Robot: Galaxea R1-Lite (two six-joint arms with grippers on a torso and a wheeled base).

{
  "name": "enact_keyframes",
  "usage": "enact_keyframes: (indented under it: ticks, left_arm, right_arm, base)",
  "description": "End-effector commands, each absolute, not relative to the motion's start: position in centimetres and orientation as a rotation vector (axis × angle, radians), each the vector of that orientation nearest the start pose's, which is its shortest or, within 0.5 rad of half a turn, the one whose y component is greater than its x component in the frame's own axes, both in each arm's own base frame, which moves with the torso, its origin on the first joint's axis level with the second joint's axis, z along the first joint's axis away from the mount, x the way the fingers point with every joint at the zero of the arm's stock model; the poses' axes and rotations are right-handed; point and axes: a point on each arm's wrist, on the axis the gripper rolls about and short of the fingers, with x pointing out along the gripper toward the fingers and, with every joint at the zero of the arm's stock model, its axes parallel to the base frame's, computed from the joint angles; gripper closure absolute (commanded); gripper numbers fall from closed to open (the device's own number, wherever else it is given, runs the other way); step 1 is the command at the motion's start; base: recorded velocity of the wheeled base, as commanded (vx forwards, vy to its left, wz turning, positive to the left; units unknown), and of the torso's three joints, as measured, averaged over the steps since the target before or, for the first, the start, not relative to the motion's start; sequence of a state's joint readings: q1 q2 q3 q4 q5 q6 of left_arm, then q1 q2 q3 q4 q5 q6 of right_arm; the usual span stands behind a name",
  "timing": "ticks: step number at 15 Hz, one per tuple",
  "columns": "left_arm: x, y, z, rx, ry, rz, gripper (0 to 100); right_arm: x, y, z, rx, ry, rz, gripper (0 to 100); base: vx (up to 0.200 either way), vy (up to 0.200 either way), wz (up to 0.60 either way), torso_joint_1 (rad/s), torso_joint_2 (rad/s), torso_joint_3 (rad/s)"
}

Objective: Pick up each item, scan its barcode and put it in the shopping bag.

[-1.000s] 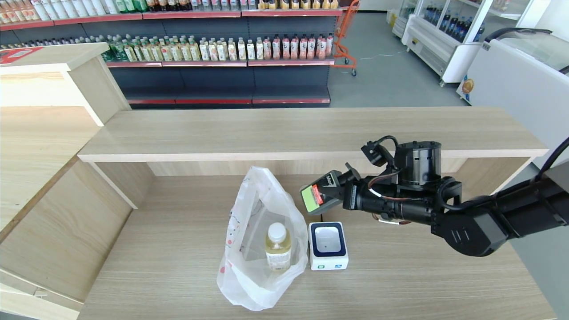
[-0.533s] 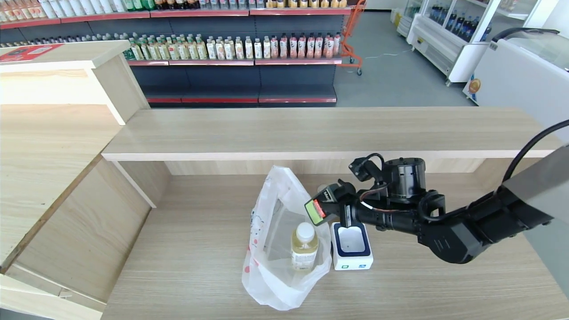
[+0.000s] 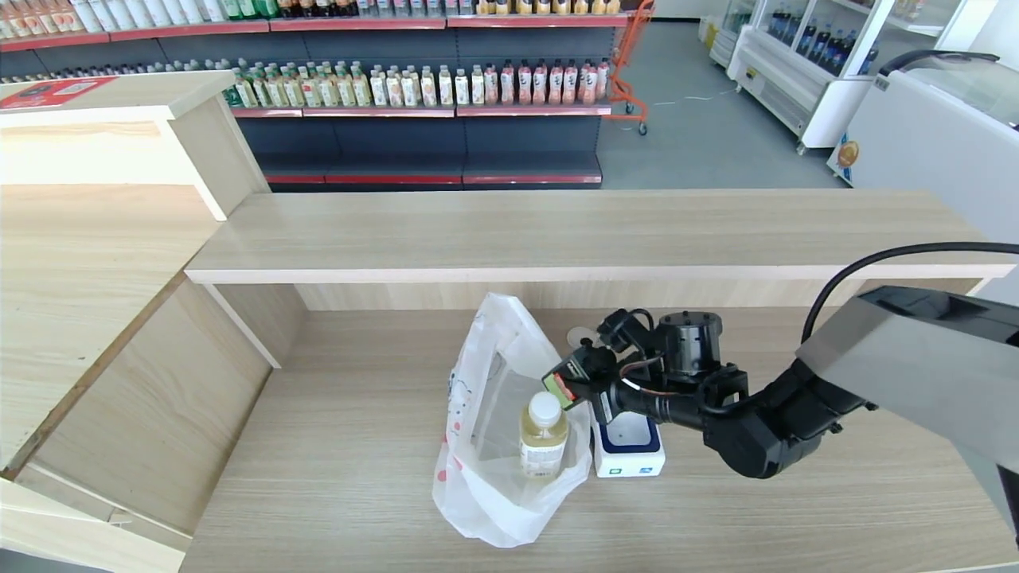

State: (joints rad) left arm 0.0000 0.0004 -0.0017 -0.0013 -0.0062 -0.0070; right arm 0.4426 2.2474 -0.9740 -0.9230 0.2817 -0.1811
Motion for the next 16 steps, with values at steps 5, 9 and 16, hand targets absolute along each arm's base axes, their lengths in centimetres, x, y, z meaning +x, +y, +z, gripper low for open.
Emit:
enact_keyframes:
  ticks: [5, 9, 16]
  left_arm:
    - [-2.3, 0.0, 7.6, -0.008, -0.003, -0.006, 0]
    - [-2.3, 0.0, 7.6, -0.008, -0.003, -0.006, 0]
    - [-2.3, 0.0, 7.6, -0.008, -0.003, -0.006, 0]
  right_arm:
    - [39.2, 19.8, 2.0, -0.350, 0.241, 0.784, 100]
    - [39.8, 21.8, 1.3, -0.356, 0.214, 0.816, 100]
    - [40.5, 22.8, -0.1, -0.389, 0.200, 0.832, 0]
  base:
    - [0.000, 0.000, 0.00, 0.000, 0.00, 0.000]
    - [0.000, 0.000, 0.00, 0.000, 0.00, 0.000]
    - [0.000, 0.000, 0.00, 0.000, 0.00, 0.000]
